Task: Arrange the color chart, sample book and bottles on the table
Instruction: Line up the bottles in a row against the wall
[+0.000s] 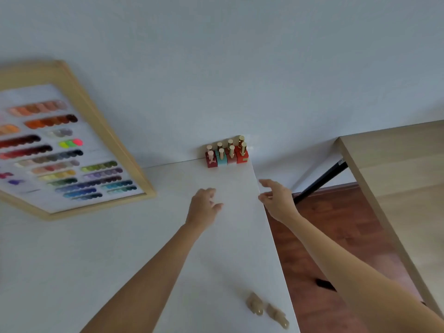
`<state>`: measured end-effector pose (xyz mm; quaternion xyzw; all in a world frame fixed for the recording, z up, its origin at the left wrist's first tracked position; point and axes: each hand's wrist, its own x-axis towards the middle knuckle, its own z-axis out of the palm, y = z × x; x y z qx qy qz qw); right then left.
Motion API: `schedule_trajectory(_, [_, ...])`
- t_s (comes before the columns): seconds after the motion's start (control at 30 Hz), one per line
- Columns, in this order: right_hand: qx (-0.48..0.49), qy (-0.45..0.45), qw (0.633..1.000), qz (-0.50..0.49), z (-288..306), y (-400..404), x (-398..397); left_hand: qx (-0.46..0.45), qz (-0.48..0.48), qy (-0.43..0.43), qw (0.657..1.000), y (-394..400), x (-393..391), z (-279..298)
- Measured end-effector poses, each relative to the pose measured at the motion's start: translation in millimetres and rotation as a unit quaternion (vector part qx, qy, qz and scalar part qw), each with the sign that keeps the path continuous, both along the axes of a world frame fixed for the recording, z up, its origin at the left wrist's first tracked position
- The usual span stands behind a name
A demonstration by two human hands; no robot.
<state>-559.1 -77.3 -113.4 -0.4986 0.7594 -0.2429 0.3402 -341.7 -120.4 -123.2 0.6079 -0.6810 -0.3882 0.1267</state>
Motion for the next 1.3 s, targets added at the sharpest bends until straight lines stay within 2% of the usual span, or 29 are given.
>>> schedule_trajectory(0.13, [0.027, -0.006, 0.998, 0.057, 8, 84, -4, 0.049, -0.119, 0.011, 0.992, 74, 13, 5])
schedule_trajectory(0.27, [0.098, -0.006, 0.988, 0.123, 11, 159, -5, 0.129, -0.221, 0.008, 0.967, 139, 19, 6])
schedule_trajectory(0.37, [0.155, -0.017, 0.975, 0.158, 10, 201, -3, 0.123, -0.277, -0.031, 0.952, 171, 14, 8])
schedule_trajectory(0.5, [0.167, -0.024, 0.972, 0.165, 7, 235, 10, 0.075, -0.255, -0.047, 0.963, 198, 4, 11])
schedule_trajectory(0.77, [0.06, -0.003, 0.994, 0.09, -2, 255, 38, -0.034, -0.186, -0.034, 0.981, 216, -6, 4])
schedule_trajectory(0.93, [0.041, -0.023, 0.996, 0.072, -3, 260, 50, -0.017, -0.179, -0.005, 0.984, 217, -2, -3])
schedule_trajectory(1.13, [0.062, -0.097, 0.993, -0.033, -4, 265, 57, 0.025, -0.216, -0.007, 0.976, 232, 2, -13])
schedule_trajectory(1.3, [0.073, -0.119, 0.988, -0.066, -2, 265, 51, -0.008, -0.208, -0.027, 0.978, 241, -5, -13])
